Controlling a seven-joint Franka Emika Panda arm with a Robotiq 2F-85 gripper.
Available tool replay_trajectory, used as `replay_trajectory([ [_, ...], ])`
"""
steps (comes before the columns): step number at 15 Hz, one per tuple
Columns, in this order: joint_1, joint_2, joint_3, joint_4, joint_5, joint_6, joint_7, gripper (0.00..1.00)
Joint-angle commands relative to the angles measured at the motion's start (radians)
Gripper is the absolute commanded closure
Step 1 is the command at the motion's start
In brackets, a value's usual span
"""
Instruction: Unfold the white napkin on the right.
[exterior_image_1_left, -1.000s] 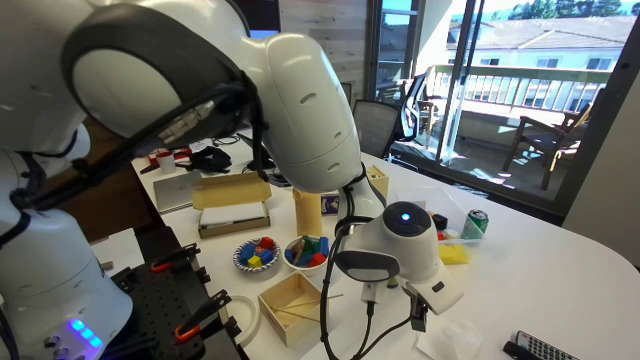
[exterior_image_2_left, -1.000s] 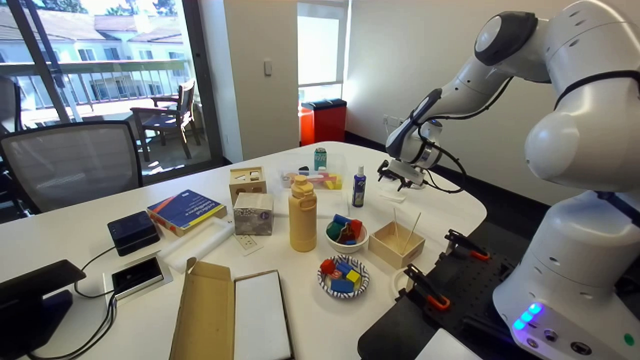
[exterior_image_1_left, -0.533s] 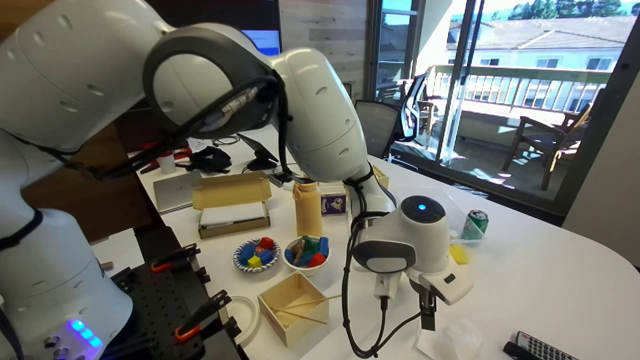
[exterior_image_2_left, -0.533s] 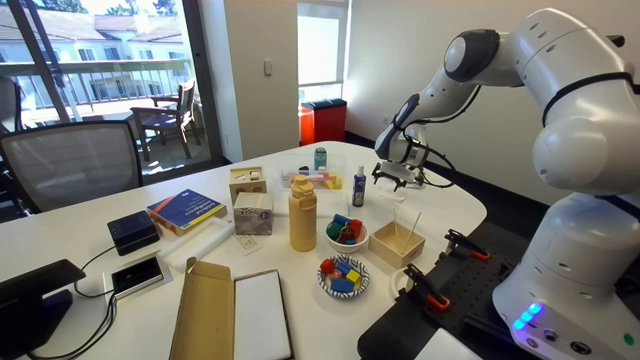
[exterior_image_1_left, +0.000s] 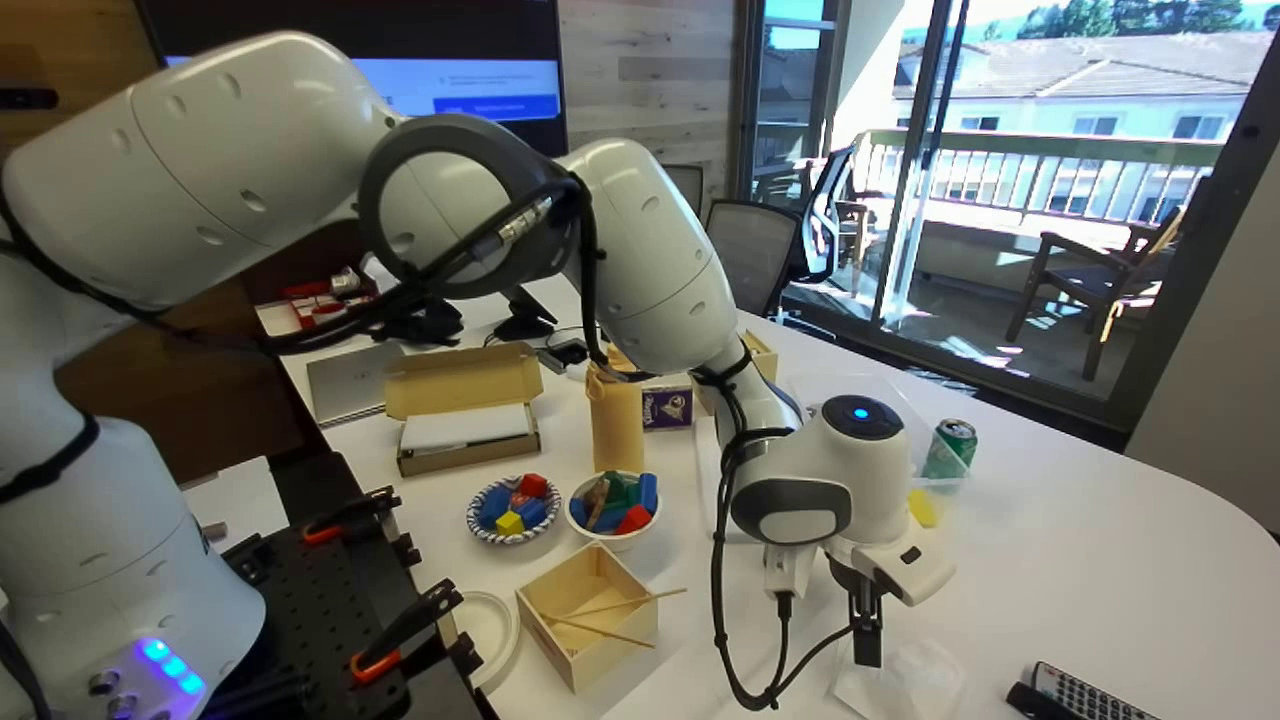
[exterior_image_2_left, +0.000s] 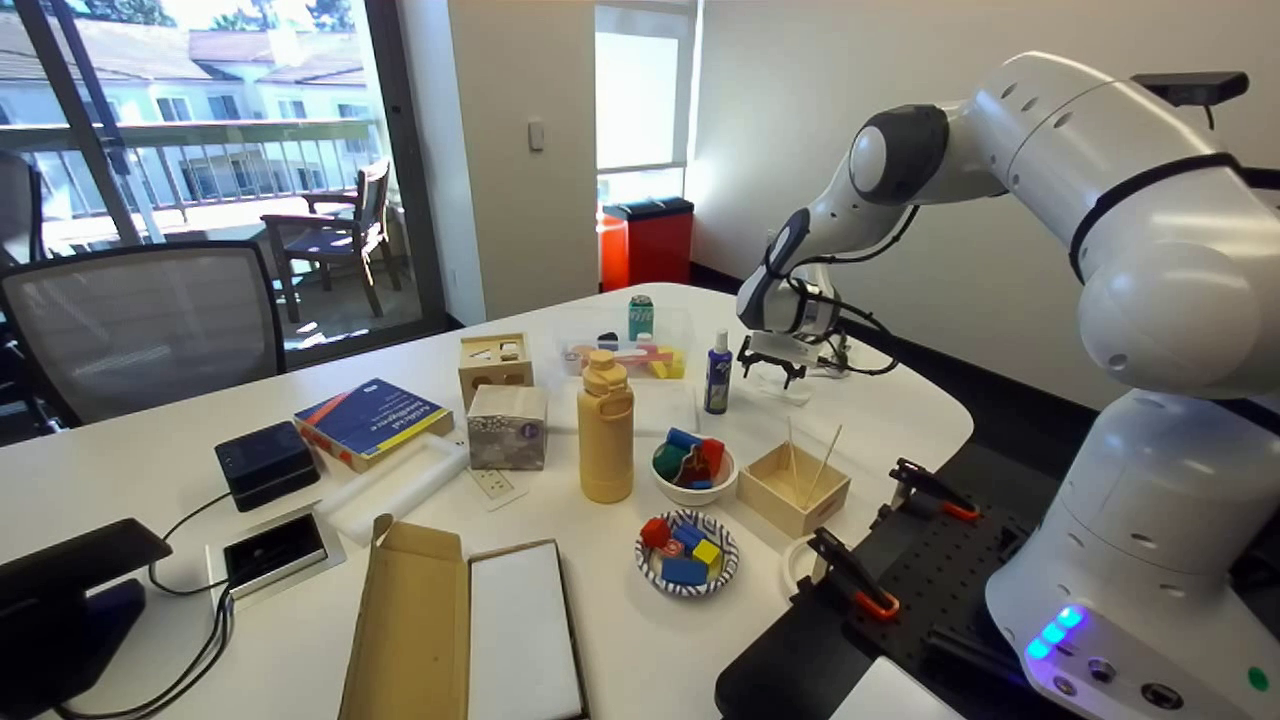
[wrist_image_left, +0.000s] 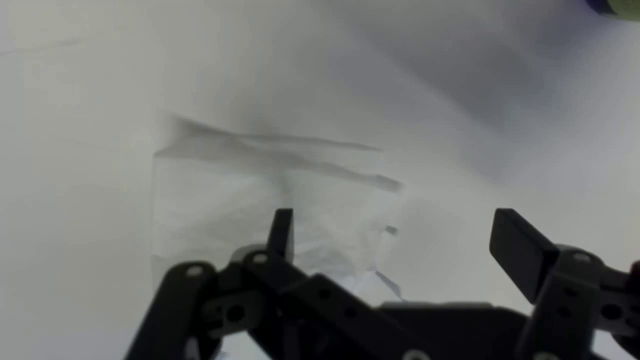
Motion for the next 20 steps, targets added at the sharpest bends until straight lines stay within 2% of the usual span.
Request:
replay_trajectory([
  [1,0.042,0.057,-0.053,0.094,0.016,-0.063,0.043,0.12],
  [2,0.047,0.067,-0.060,0.108,0.015,-0.069,0.045,0.28],
  [11,0.059,0.091,-0.086,0.152,0.010,-0.074,0.052,0.97],
  [12,0.059,0.088,-0.086,0.148,0.011,-0.074,0.051,1.00],
  [17,0.040,0.048,-0.051,0.097,0.021,-0.054,0.021,1.00],
  [20,0.016,-0.008,-0.011,0.017,0.020,-0.014,-0.007,1.00],
])
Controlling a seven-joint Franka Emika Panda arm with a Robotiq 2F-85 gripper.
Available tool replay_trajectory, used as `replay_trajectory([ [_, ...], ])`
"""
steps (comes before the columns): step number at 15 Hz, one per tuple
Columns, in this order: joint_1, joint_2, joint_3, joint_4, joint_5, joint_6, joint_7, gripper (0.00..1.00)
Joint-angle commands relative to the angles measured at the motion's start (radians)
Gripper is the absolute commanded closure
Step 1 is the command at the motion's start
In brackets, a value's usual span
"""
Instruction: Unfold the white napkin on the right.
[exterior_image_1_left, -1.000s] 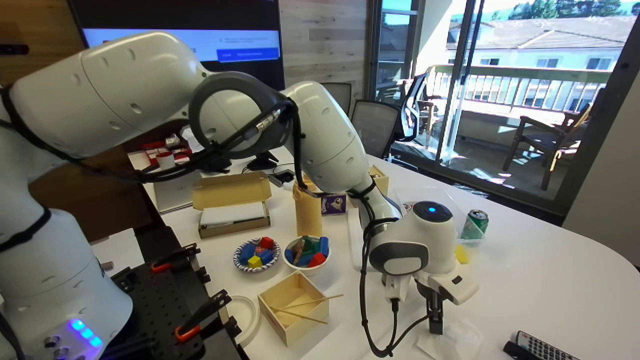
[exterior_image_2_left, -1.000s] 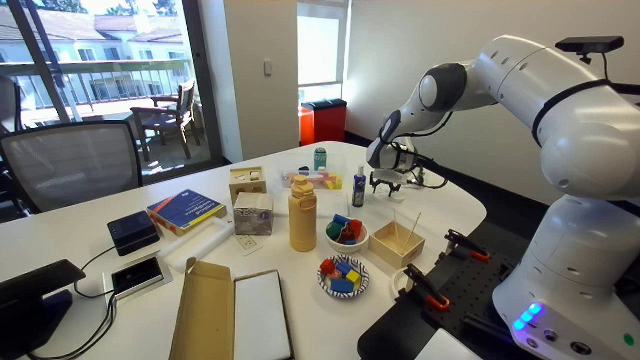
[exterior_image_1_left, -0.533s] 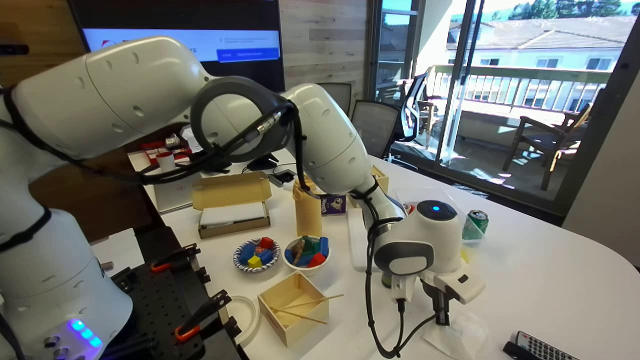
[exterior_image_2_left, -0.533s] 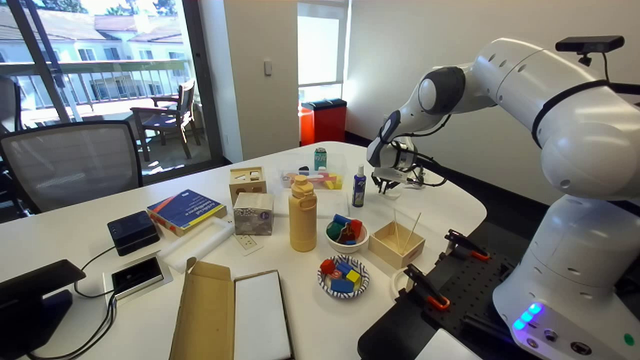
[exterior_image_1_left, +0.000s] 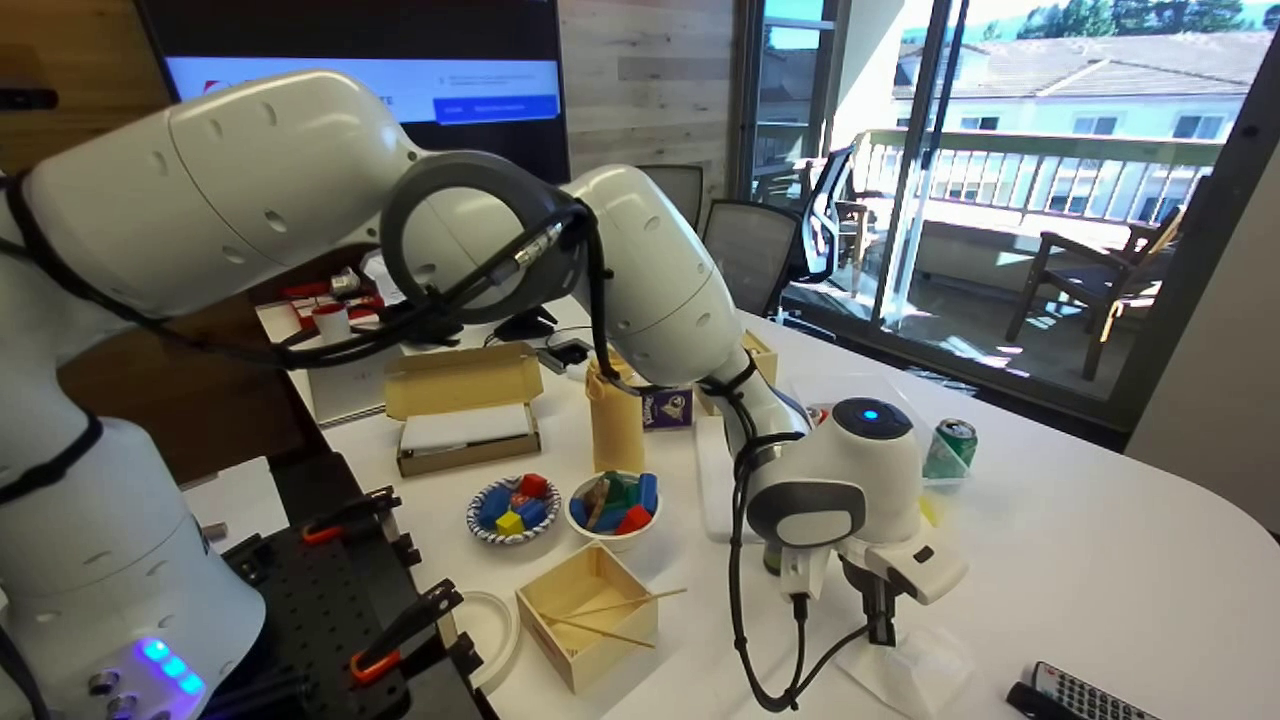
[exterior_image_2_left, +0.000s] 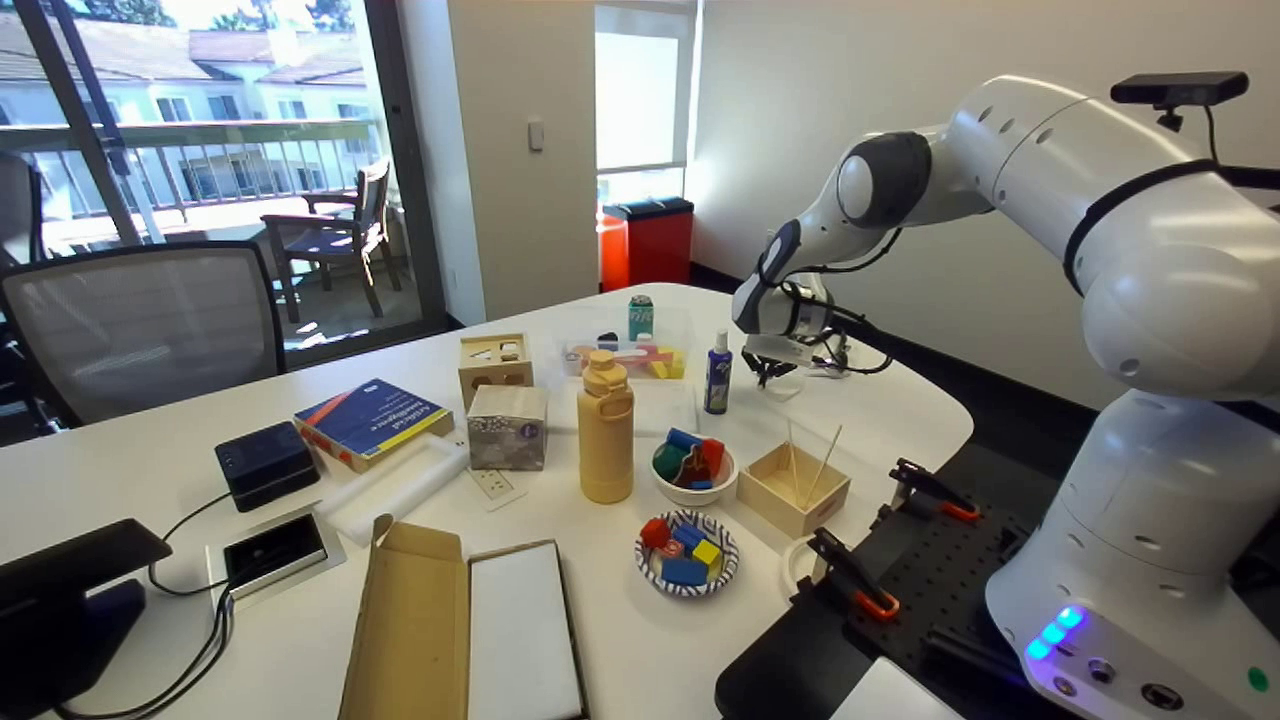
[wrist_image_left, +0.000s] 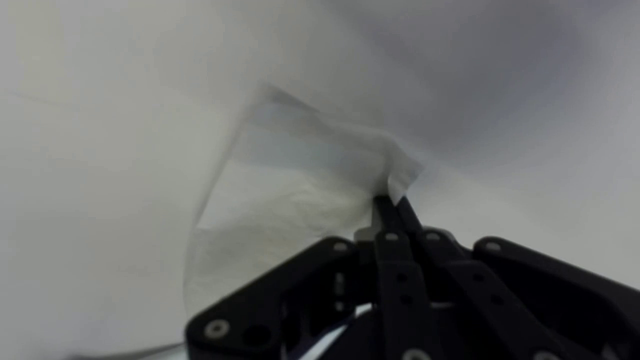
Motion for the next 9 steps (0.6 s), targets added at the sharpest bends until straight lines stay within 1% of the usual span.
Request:
replay_trajectory([
  [1,-0.031,-0.103,0.055,-0.131,0.022,0.045,-0.043,1.00],
  [3,-0.062,-0.147,0.096,-0.203,0.024,0.104,-0.068,1.00],
  [4,-0.072,-0.162,0.109,-0.235,0.043,0.150,-0.099,1.00],
  [6,-0.121,-0.203,0.161,-0.318,0.055,0.258,-0.146,1.00],
  [9,-0.233,-0.265,0.269,-0.450,0.037,0.403,-0.202,1.00],
])
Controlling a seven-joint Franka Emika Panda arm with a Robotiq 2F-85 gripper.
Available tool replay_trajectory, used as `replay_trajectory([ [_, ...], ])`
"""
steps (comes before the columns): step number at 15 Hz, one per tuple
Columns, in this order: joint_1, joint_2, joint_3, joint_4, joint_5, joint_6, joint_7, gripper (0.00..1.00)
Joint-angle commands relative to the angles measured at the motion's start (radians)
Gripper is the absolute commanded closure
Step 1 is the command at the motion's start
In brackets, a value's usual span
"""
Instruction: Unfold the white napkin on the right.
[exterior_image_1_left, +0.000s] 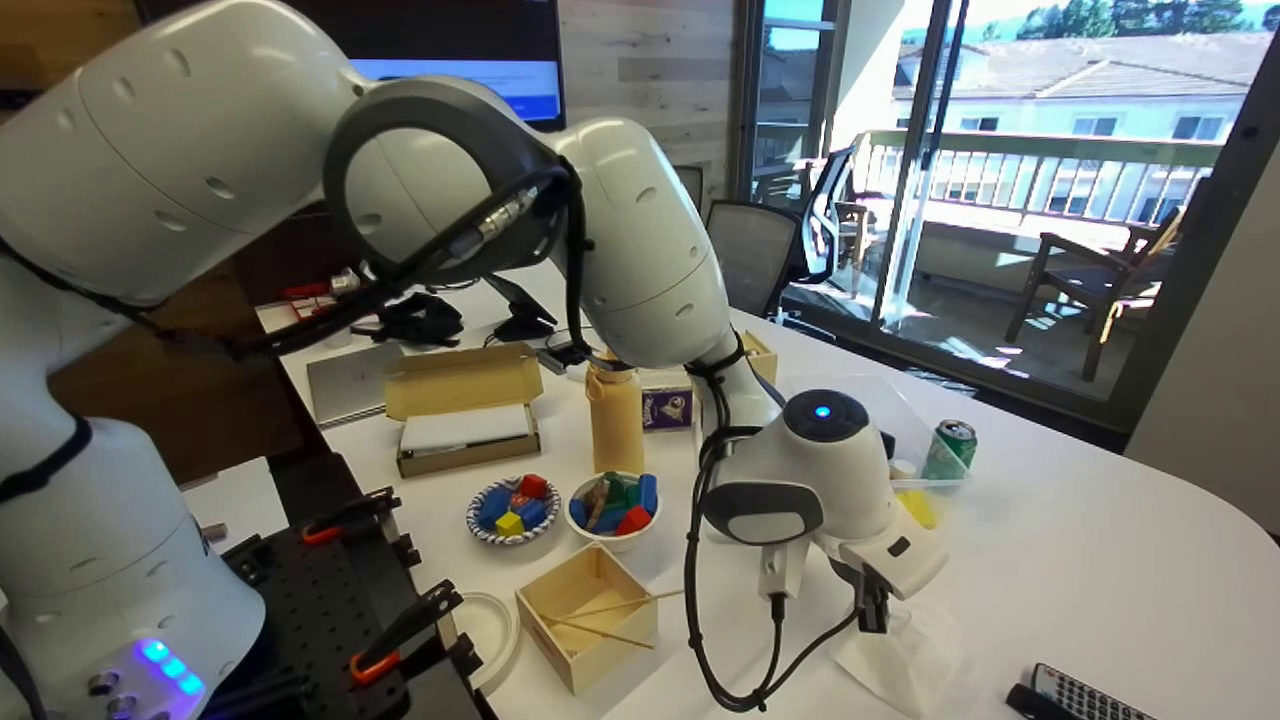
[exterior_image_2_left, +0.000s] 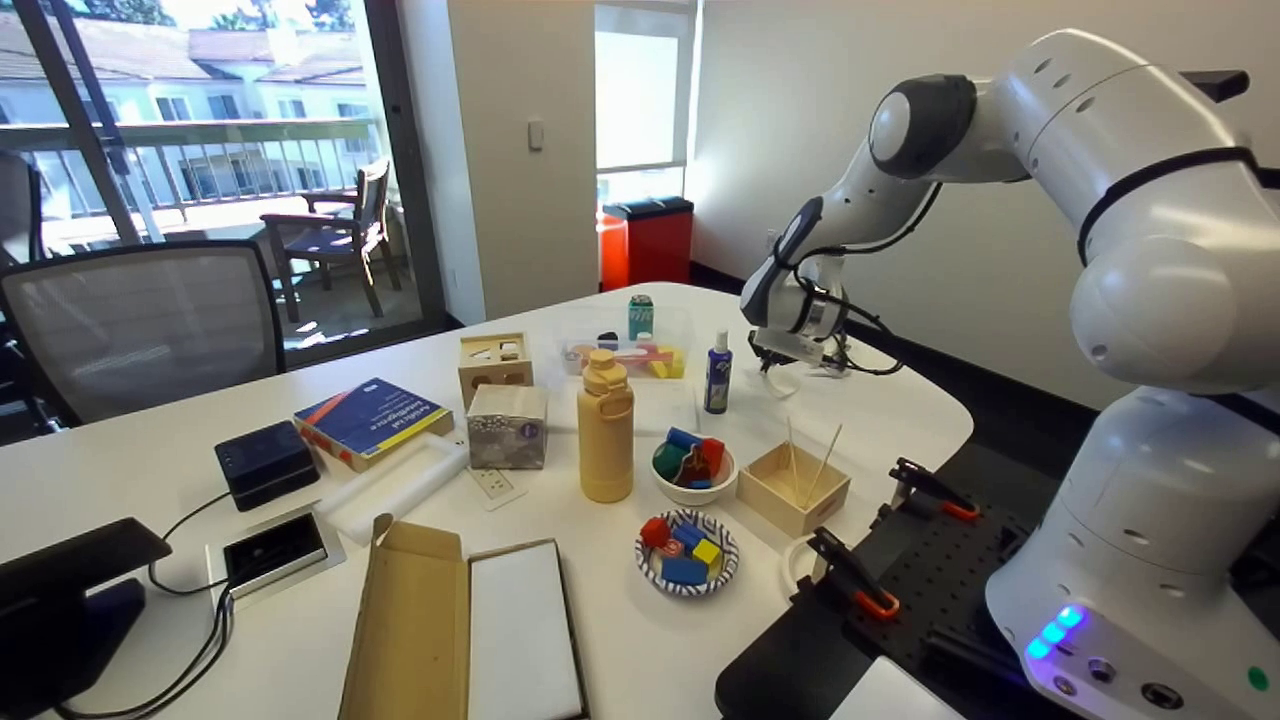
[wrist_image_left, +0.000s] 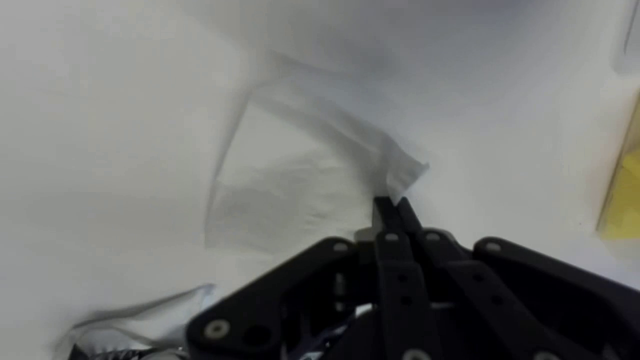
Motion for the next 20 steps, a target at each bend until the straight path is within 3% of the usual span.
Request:
replay_trajectory([
  [1,-0.141,-0.125,0.134,-0.216,-0.013,0.138,-0.074,1.00],
  [5,-0.318,-0.188,0.270,-0.385,-0.122,0.299,-0.059,1.00],
  [7,-0.385,-0.204,0.307,-0.451,-0.207,0.384,-0.027,1.00],
  [8,-0.398,-0.221,0.298,-0.401,-0.246,0.328,-0.011,1.00],
  [13,-0.546,-0.259,0.377,-0.429,-0.408,0.340,0.008,1.00],
  [20,-0.677,-0.247,0.453,-0.576,-0.507,0.337,-0.001,1.00],
])
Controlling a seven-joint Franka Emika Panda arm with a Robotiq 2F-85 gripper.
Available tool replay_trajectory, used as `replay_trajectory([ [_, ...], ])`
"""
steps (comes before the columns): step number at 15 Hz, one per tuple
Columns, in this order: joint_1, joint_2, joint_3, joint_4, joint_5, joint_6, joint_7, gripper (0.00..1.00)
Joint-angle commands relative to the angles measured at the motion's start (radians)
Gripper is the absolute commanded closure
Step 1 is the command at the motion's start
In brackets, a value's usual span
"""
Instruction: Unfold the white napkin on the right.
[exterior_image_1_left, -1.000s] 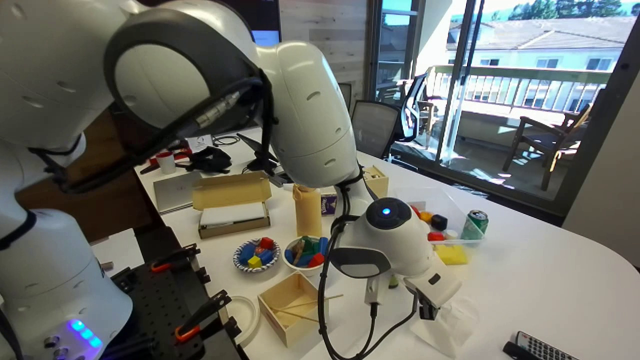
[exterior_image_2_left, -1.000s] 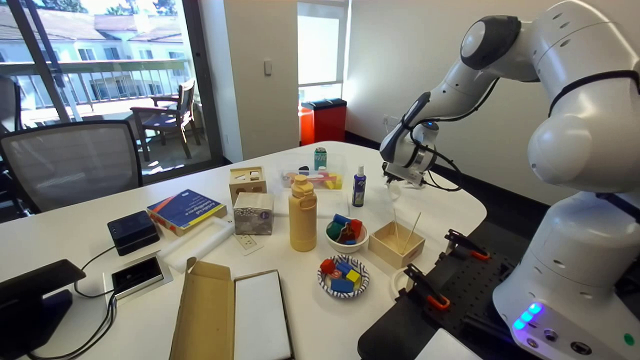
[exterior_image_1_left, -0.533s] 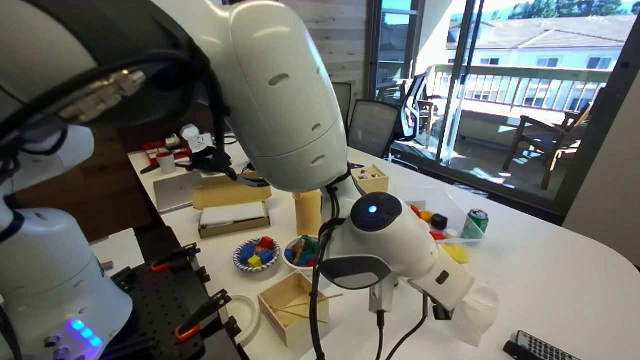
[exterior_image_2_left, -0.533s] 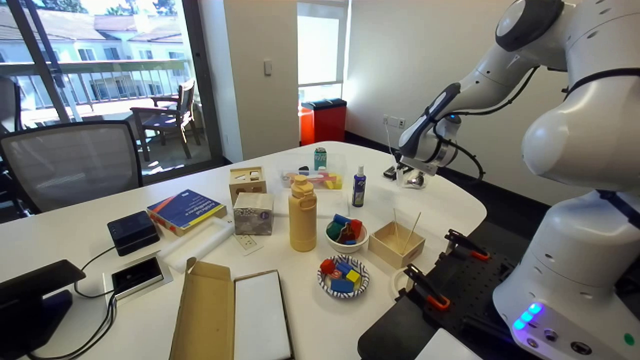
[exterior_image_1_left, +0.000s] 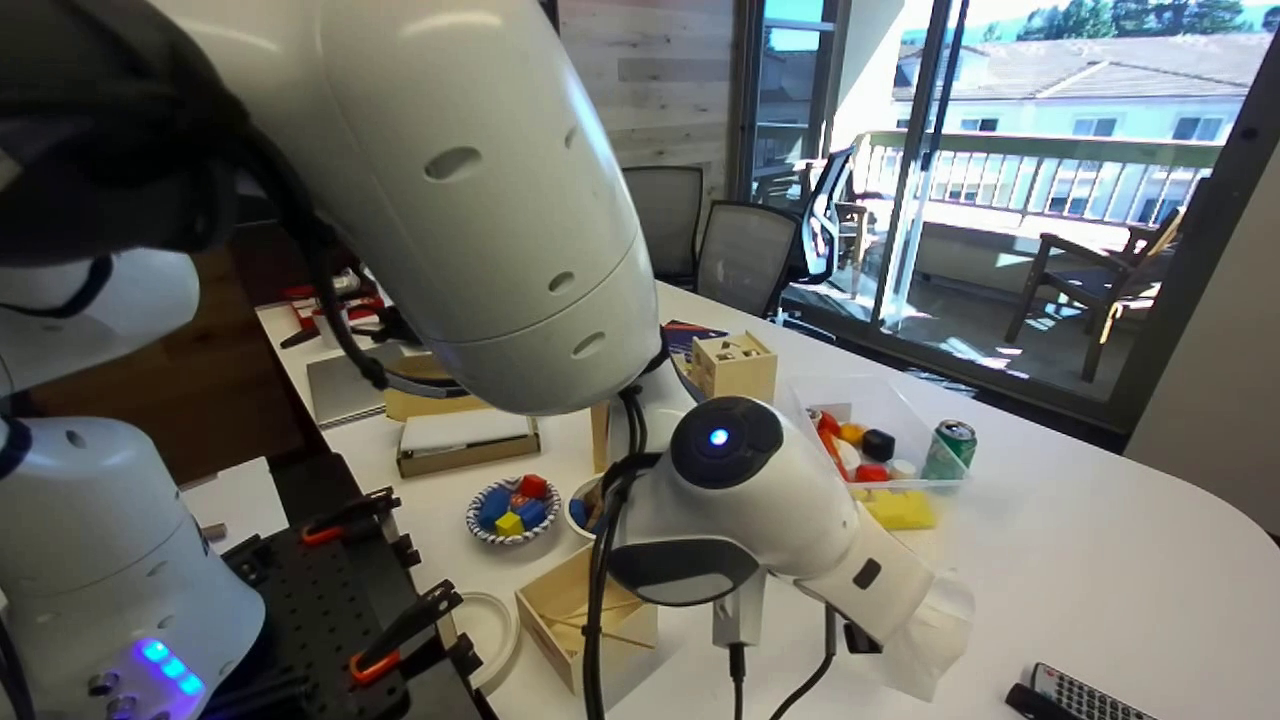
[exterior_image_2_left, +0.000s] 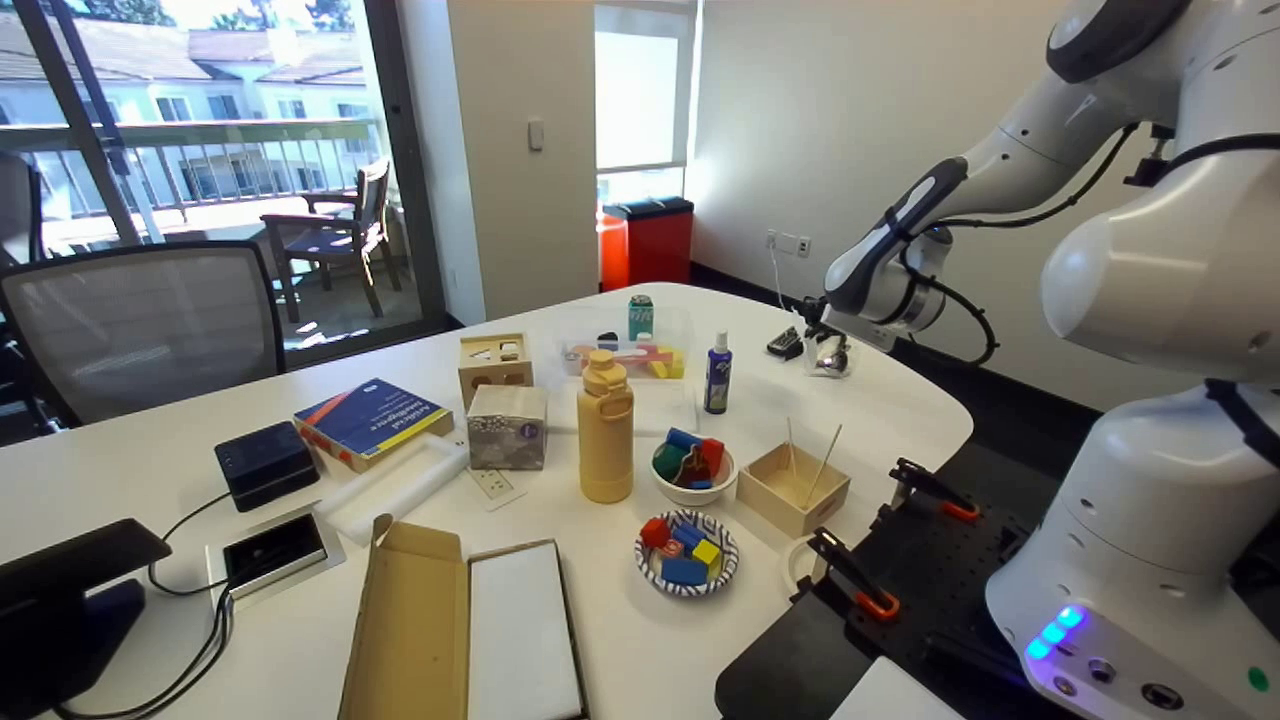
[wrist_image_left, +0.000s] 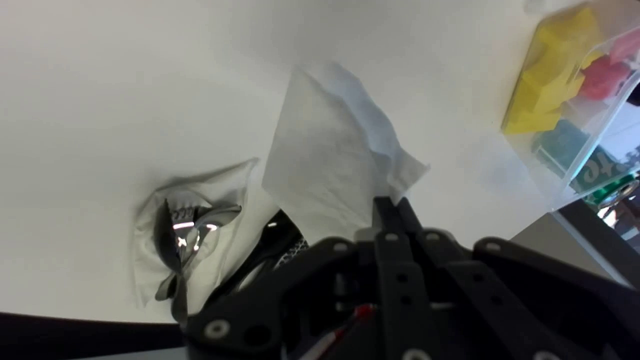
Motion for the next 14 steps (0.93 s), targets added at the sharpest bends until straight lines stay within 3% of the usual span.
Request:
replay_trajectory([
  [1,-0.065,-0.007,0.038,-0.105,-0.057,0.000,0.013,1.00],
  [2,-0.082,0.009,0.048,-0.112,-0.076,0.000,0.008,0.74],
  [3,-0.096,0.017,0.054,-0.126,-0.090,0.000,0.005,0.73],
  [5,-0.137,0.034,0.078,-0.145,-0.124,0.000,0.000,0.60],
  [6,-0.153,0.043,0.087,-0.149,-0.135,0.000,-0.002,0.65],
  [7,-0.173,0.050,0.099,-0.153,-0.149,0.000,-0.004,0.87],
  [10,-0.201,0.060,0.113,-0.173,-0.163,0.000,-0.008,0.99],
  [11,-0.192,0.058,0.104,-0.182,-0.151,-0.013,-0.001,0.59],
  [13,-0.153,0.049,0.079,-0.170,-0.110,-0.059,0.007,0.61],
  [14,-0.139,0.057,0.079,-0.151,-0.093,-0.095,0.011,0.54],
])
